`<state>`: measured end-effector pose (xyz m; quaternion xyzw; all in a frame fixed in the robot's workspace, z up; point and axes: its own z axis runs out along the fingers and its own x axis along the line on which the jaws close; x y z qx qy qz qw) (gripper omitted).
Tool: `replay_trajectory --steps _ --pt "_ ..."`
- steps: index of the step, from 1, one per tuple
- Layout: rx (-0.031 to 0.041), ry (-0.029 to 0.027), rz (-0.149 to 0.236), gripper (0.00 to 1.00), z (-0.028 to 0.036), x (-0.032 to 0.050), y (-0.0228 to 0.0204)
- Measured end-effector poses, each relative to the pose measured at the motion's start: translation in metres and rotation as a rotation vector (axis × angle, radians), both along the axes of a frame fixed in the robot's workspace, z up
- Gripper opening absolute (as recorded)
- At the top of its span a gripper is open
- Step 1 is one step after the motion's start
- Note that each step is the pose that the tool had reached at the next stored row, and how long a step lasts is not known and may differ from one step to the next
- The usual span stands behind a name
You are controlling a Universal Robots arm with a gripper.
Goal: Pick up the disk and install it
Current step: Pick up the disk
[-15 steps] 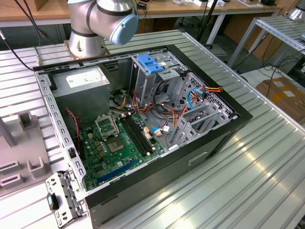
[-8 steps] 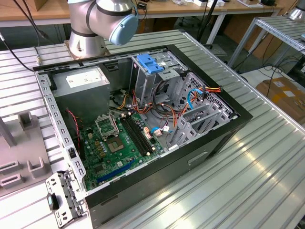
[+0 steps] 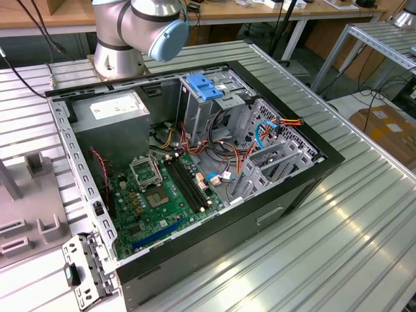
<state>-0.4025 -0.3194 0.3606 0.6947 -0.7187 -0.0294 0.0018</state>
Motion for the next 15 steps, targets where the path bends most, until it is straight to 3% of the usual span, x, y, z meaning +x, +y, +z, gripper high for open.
replay_trajectory --steps 5,7,10,15 --pt "0.0034 0.0000 0.002 0.48 -0.0039 -0.0004 0.0035" --pt "0.0045 0.0001 0.003 0.48 -0.0073 -0.0026 0.0078" --pt "0.0046 -0.0002 0.016 0.48 -0.0101 -0.0072 0.0078" --pt "0.0046 0.0001 0.087 0.48 -0.0126 -0.0084 0.0077"
